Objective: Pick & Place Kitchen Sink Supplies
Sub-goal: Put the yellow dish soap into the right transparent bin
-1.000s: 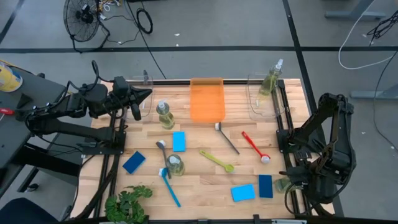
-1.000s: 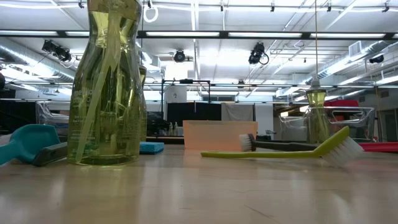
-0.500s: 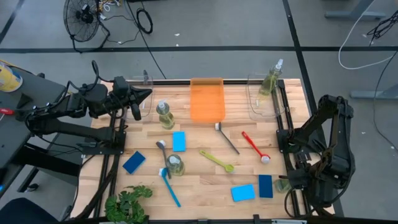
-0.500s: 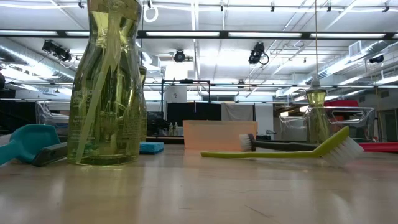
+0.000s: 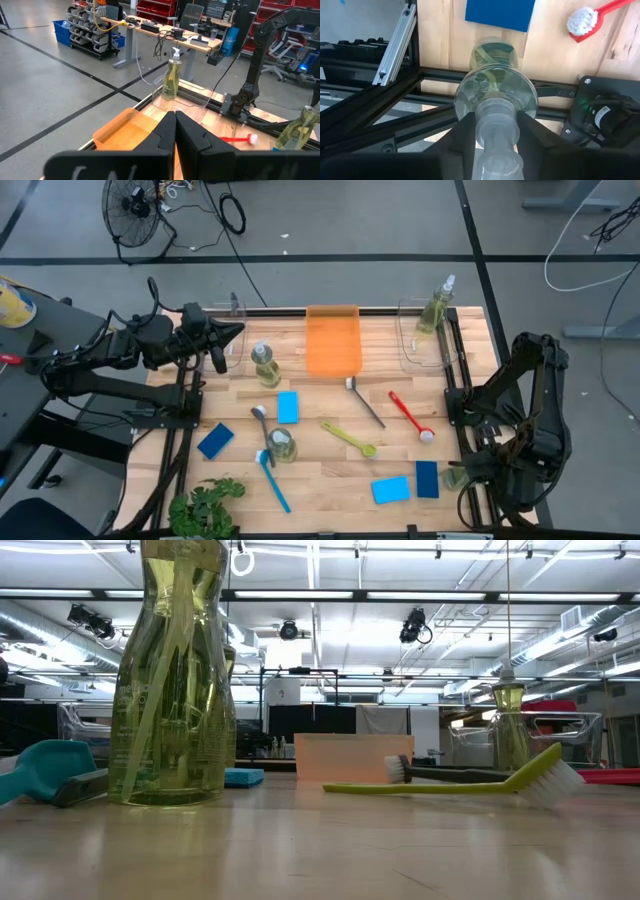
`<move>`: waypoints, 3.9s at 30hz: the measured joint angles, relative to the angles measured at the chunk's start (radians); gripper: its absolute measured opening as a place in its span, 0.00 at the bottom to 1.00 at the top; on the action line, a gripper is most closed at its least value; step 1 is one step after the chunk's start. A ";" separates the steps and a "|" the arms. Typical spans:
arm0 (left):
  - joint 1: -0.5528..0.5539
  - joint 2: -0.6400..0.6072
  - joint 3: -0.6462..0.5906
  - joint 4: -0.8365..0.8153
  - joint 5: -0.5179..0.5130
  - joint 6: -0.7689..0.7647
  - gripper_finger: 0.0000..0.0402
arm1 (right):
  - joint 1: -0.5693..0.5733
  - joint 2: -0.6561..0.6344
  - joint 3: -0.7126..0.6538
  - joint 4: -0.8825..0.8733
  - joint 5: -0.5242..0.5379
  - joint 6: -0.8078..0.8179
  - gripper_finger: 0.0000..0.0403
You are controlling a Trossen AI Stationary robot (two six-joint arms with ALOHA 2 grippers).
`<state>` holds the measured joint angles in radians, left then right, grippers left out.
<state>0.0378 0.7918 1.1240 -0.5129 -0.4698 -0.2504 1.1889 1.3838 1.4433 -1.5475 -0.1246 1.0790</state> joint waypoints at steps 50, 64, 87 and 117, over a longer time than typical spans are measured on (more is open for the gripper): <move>0.000 0.000 0.000 0.023 0.000 0.003 0.03 | -0.239 -0.166 -0.001 -0.024 0.071 0.212 0.24; 0.000 0.000 0.000 0.022 0.000 0.011 0.03 | -0.411 -0.172 -0.001 -0.024 0.184 0.167 0.24; 0.000 0.000 0.000 0.021 0.000 0.011 0.03 | -0.724 -0.361 0.001 -0.026 0.330 0.086 0.24; 0.000 0.000 0.000 0.022 0.000 0.008 0.03 | -1.093 -0.417 0.151 -0.024 0.664 -0.201 0.24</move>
<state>0.0378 0.7918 1.1240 -0.4913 -0.4697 -0.2428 0.0961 0.9665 1.5940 -1.5715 0.5393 0.8780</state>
